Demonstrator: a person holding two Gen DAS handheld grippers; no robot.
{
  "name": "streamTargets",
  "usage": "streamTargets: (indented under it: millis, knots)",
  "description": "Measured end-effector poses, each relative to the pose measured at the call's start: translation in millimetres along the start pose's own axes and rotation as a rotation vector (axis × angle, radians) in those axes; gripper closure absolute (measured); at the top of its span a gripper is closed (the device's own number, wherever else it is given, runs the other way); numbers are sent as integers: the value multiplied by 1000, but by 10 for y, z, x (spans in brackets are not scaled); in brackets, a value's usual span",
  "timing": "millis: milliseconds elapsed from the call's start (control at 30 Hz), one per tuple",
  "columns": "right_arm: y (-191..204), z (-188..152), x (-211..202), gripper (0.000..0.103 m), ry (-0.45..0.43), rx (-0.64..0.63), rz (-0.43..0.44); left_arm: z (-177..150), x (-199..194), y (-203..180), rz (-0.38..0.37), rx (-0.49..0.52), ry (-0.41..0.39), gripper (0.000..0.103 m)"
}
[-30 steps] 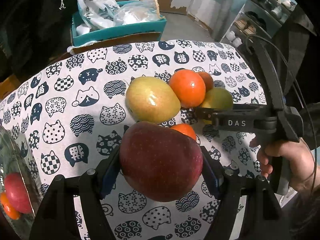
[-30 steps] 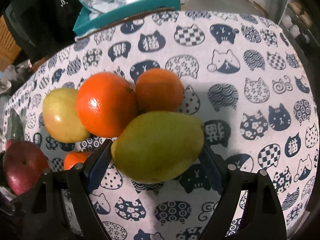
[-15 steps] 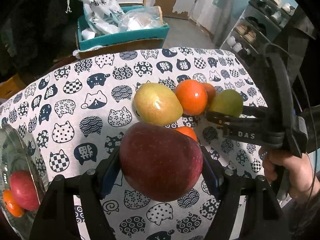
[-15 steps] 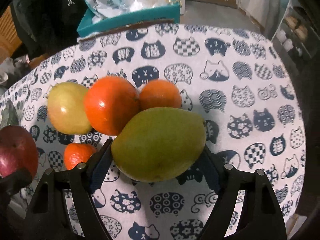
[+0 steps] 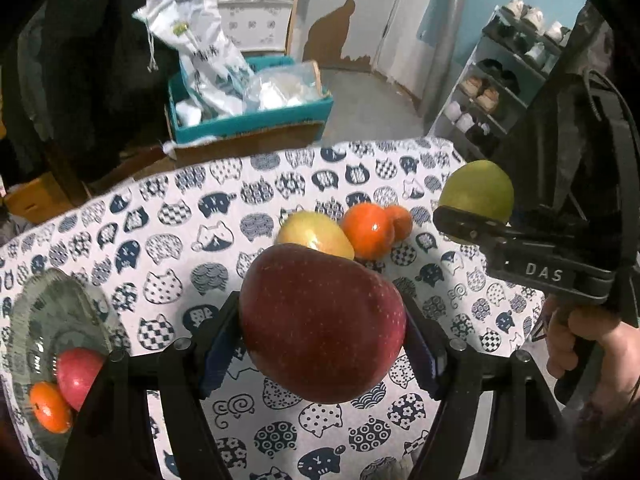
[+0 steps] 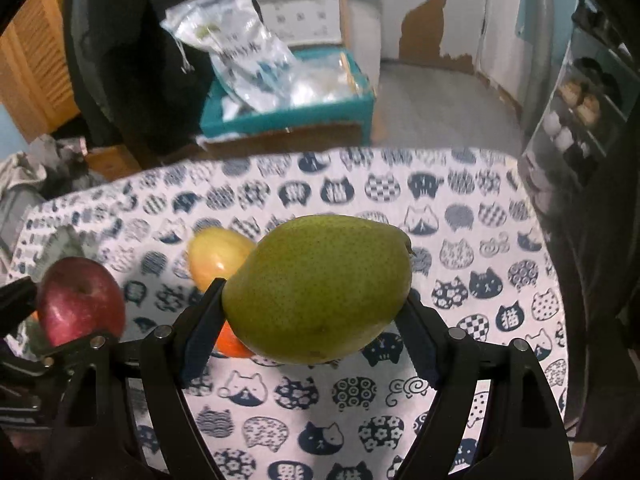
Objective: Organize fruits
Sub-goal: 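Lift the red apple and pear and carry both over the glass bowl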
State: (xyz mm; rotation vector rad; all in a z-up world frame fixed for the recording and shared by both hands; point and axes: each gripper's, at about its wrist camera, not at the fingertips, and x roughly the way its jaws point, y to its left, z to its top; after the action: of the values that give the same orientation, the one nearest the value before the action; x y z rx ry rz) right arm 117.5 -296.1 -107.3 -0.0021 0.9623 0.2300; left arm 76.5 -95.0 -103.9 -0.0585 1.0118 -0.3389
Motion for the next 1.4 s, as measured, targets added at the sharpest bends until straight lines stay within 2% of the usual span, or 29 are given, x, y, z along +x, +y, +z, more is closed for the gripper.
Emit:
streamTargets:
  millis: [233,667,1400]
  knots:
    - [196,113,-371,22,-77,-27,29,32,-309,29,-5,-3,-55,27]
    - [487,206,-761,22,-150,-71,80,26,-661,163,-2,-23,-117,27]
    - [960,361,-949,22,-189,-124,135,-54,-1031,469,29,-69,-188,27]
